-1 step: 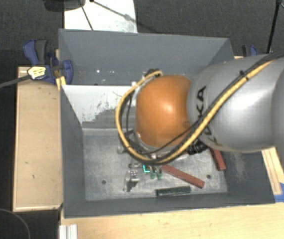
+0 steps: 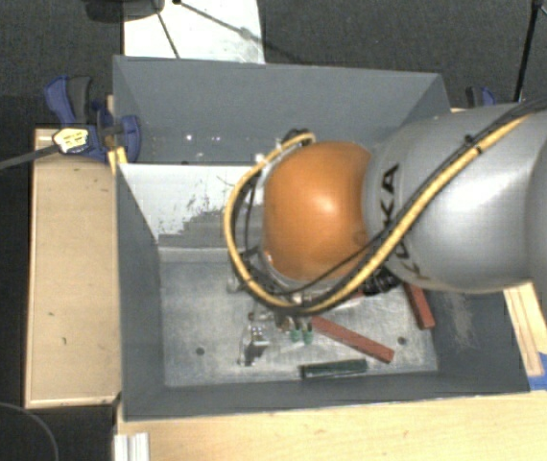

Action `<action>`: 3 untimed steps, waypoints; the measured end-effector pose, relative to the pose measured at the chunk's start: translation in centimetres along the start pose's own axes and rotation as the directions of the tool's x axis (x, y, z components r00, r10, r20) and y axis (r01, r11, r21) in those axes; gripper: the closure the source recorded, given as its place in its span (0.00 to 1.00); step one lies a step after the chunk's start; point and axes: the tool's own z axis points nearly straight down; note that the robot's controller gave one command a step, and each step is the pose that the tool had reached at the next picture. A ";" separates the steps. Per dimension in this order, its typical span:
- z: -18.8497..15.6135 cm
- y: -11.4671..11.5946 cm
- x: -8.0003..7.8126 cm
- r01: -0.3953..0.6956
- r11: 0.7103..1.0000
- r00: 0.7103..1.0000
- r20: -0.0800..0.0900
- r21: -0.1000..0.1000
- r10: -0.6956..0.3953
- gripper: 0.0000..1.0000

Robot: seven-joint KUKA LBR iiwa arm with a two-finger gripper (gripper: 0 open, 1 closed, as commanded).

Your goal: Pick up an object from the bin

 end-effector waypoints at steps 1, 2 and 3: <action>4.0 -5.7 -0.5 0.065 0.998 0.998 0.003 -0.001 -0.065 0.00; 6.0 -9.4 -3.6 0.114 0.993 0.993 0.000 0.002 -0.114 0.00; 11.2 -10.9 -2.8 0.001 1.000 1.000 0.013 -0.003 -0.001 1.00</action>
Offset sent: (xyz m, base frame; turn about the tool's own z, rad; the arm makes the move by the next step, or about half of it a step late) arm 0.0370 -0.0945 -0.0605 -0.1174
